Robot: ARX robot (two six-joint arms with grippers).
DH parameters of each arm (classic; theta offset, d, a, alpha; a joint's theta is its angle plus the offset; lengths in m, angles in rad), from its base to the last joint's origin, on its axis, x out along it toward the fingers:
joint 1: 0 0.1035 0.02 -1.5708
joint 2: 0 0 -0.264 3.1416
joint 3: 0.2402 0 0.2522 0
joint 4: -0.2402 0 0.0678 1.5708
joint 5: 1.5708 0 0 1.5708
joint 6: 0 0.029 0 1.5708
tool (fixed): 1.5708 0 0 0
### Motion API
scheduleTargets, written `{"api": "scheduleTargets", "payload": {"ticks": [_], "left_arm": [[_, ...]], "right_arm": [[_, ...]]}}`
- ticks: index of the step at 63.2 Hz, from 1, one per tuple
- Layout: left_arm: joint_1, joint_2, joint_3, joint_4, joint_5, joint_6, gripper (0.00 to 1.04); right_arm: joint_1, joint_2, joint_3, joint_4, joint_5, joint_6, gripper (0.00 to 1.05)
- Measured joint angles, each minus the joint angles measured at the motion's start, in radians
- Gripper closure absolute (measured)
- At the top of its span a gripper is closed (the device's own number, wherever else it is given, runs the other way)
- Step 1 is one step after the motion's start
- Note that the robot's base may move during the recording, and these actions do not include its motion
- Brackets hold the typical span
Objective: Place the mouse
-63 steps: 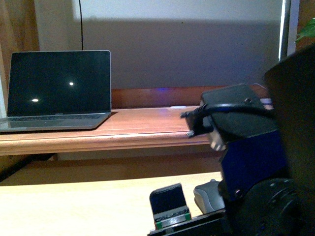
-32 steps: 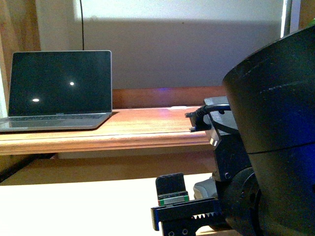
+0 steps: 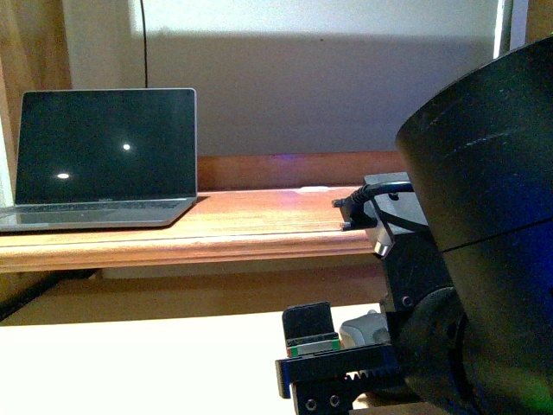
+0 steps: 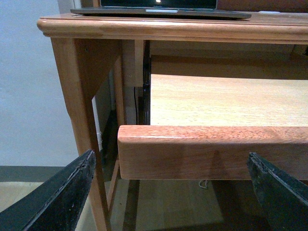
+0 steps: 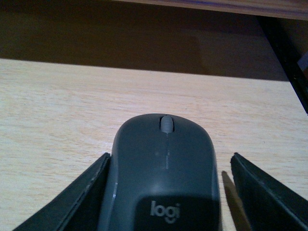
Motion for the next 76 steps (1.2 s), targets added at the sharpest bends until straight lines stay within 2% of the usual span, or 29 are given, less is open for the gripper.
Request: {"api": "scheduleTargets", "payload": {"ticks": [5,9,48,63,76], "left_arm": [[0.000,0.000,0.000,0.000,0.000,0.000,0.08],[0.000,0.000,0.000,0.000,0.000,0.000,0.08],[0.000,0.000,0.000,0.000,0.000,0.000,0.08],[0.000,0.000,0.000,0.000,0.000,0.000,0.08],[0.000,0.000,0.000,0.000,0.000,0.000,0.08]], "right_arm": [[0.000,-0.003,0.000,0.001,-0.002,-0.021,0.45],[0.000,-0.006,0.000,0.002,-0.002,-0.038,0.48],[-0.020,-0.127,0.031,-0.072,-0.009,-0.087,0.49],[-0.031,-0.163,0.179,-0.124,-0.014,-0.063,0.49],[-0.010,-0.028,0.380,-0.159,-0.008,-0.040,0.49]]}}
